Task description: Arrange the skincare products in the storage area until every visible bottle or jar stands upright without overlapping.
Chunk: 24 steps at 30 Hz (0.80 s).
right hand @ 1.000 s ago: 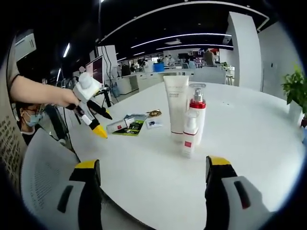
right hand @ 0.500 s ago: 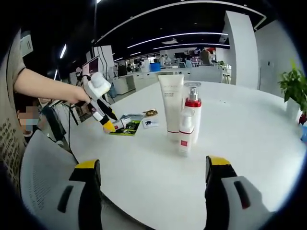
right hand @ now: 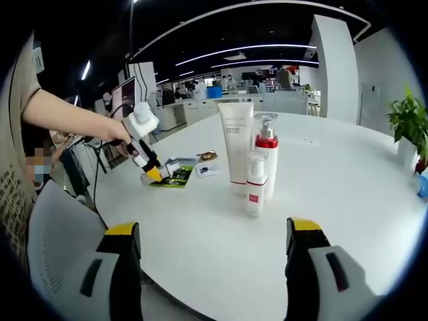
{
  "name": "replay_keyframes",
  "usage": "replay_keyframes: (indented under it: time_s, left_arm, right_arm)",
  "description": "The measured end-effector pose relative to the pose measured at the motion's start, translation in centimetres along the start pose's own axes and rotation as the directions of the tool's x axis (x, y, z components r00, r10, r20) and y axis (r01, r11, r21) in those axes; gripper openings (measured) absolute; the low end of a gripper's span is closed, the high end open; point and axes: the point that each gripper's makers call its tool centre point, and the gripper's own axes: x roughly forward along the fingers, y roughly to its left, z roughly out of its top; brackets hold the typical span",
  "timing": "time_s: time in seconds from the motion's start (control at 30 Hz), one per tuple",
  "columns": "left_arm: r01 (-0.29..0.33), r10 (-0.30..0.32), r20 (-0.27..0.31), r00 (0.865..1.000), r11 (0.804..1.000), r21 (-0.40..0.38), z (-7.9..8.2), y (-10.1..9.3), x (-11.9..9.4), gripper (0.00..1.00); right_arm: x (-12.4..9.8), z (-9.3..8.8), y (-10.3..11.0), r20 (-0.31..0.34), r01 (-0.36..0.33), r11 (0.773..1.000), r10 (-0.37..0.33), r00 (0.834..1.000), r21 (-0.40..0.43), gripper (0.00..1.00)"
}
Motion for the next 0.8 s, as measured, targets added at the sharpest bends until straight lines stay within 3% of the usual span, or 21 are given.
replay_keyframes:
  time_s: [0.4,0.8]
  left_arm:
    - [-0.004,0.004,-0.048,0.999,1.0,0.005,-0.17,0.15,0.47,0.2]
    - [-0.03,0.029,-0.023,0.999,0.999,-0.031,0.0,0.67,0.58,0.17]
  right_arm:
    - [-0.02,-0.06,-0.12,-0.003,0.008,1.0,-0.008,1.0,-0.001,0.9]
    - [0.0,-0.14,-0.05,-0.007,0.007,1.0,-0.007,1.0,-0.006,0.9]
